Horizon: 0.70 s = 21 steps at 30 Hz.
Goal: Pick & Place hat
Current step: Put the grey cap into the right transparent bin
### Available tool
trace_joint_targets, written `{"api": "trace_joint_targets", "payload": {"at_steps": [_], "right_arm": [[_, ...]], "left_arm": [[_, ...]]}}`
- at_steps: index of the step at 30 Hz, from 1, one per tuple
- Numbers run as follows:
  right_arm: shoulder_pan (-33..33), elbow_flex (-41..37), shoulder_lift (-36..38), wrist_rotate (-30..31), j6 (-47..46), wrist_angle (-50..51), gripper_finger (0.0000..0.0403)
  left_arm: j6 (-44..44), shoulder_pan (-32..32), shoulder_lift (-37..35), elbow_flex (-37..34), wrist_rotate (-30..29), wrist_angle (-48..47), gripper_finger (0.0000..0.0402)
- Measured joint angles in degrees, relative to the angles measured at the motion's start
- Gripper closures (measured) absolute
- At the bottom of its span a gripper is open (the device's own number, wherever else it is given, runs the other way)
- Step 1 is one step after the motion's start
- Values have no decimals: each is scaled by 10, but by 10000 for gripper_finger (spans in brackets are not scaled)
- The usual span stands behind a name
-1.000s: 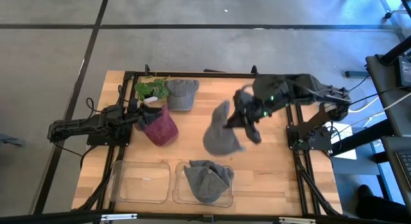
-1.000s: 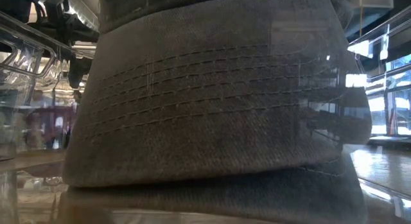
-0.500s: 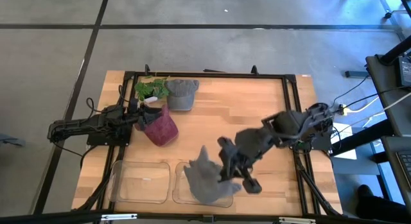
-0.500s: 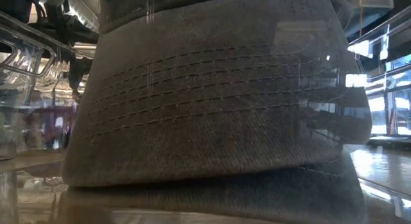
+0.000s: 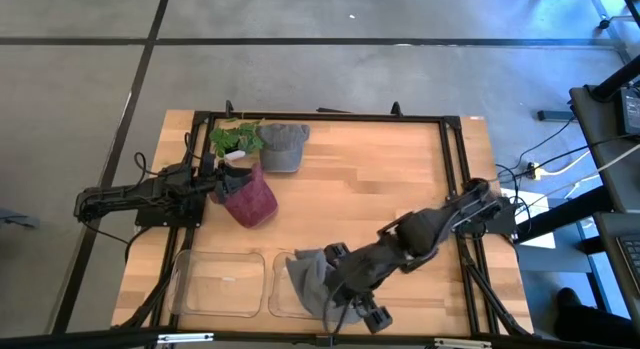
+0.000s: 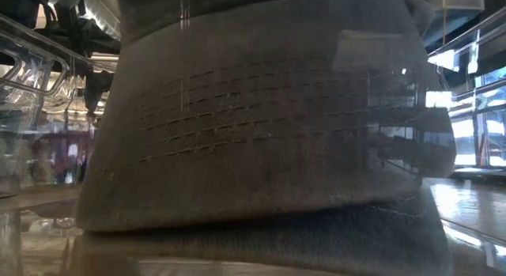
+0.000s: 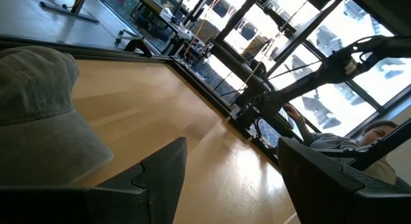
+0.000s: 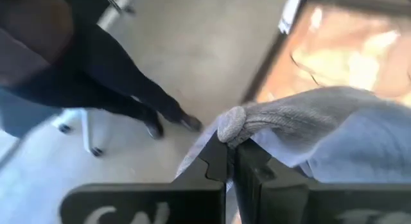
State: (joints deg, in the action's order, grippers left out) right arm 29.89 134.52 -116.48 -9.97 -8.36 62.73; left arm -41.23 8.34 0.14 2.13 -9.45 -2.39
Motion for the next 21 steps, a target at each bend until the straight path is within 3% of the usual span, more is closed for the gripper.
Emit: {"api": "trace_joint_targets", "payload": {"at_steps": [7,21], "right_arm": [[1,0,-33,96,75,90,392],[94,0,-39,235,304,95,392]], "left_arm": [[14,0,0,0,1,0,165],[26,0,0,0,0,0,166]]}}
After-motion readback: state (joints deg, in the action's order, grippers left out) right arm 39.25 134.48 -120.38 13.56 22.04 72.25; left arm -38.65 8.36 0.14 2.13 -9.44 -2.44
